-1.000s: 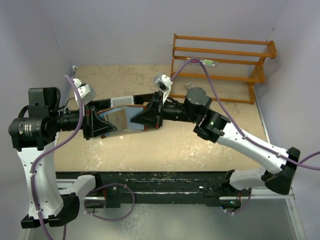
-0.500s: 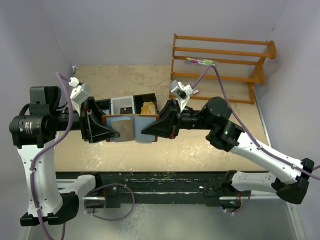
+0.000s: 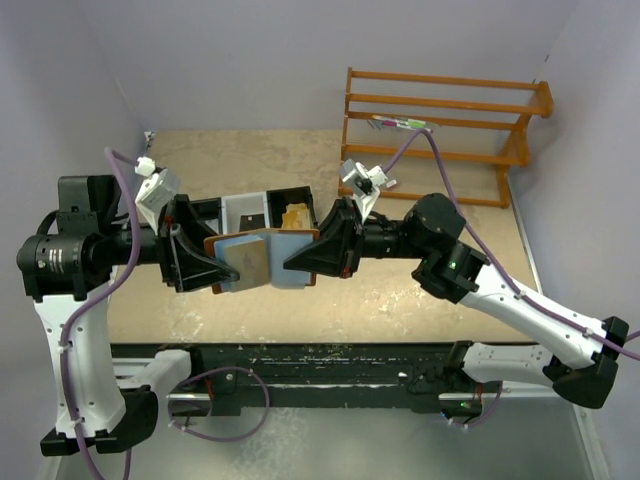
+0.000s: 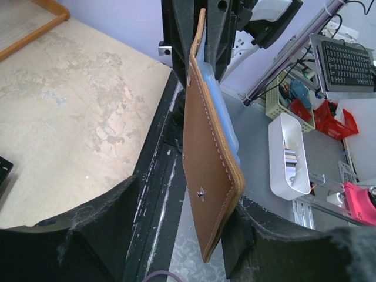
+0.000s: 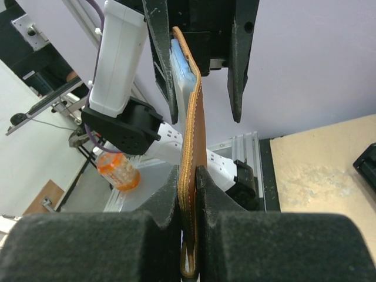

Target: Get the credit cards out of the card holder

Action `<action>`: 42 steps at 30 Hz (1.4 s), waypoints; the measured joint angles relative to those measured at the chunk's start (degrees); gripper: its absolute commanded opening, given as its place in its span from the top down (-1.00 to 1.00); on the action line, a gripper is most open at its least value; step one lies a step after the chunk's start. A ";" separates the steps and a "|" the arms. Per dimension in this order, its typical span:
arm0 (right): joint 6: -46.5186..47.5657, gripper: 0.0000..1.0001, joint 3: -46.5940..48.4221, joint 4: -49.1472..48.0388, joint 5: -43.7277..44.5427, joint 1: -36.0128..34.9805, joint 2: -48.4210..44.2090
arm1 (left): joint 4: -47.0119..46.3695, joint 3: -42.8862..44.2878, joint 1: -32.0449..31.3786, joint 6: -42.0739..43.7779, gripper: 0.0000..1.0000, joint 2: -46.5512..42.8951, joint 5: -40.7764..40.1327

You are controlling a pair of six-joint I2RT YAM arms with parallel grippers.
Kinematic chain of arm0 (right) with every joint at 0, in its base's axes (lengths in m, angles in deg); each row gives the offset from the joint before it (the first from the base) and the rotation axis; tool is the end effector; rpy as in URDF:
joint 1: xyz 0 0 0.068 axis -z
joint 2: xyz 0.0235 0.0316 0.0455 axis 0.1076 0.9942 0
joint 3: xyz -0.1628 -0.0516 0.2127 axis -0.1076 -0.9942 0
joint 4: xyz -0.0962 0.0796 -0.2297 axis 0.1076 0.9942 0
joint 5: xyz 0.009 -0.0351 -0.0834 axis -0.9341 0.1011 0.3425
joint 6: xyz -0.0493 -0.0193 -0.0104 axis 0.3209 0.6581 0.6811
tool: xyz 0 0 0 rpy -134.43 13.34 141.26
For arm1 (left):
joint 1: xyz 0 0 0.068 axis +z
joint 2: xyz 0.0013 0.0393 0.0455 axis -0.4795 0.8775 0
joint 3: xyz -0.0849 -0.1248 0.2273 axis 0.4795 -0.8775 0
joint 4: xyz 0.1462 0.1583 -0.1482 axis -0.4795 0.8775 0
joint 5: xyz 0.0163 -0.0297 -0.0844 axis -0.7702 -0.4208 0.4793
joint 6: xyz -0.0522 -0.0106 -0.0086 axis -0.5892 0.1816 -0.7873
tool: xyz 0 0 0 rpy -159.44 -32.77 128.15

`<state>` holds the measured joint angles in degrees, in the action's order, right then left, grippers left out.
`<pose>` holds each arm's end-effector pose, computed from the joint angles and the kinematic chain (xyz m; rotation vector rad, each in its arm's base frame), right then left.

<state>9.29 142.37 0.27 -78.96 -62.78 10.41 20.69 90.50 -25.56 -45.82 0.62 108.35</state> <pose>0.1153 0.2125 0.4650 -0.8523 1.2164 1.7369 0.0898 -0.0305 0.4861 0.8636 1.6817 -1.3878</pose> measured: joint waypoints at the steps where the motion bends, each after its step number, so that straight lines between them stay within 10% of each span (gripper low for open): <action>1: 0.00 1.00 0.00 0.24 0.09 0.00 0.00 | 0.00 0.00 -0.02 -0.02 -0.19 -0.02 0.15; 22: -0.02 1.00 1.90 3.96 0.11 0.00 1.55 | -0.15 -0.02 -3.76 0.90 -0.22 -3.08 -3.48; 36: 0.31 1.00 2.91 5.66 -0.42 0.11 1.60 | -6.88 -0.04 -4.33 -1.60 0.48 -5.57 -16.85; 42: -0.20 1.00 2.91 4.87 -1.29 0.44 1.68 | -10.34 -1.42 -4.68 -4.76 0.32 -6.23 -19.08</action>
<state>9.09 145.28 5.14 -80.25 -62.34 12.09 10.35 89.08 -30.24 -50.58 -5.61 89.27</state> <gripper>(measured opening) 0.072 0.286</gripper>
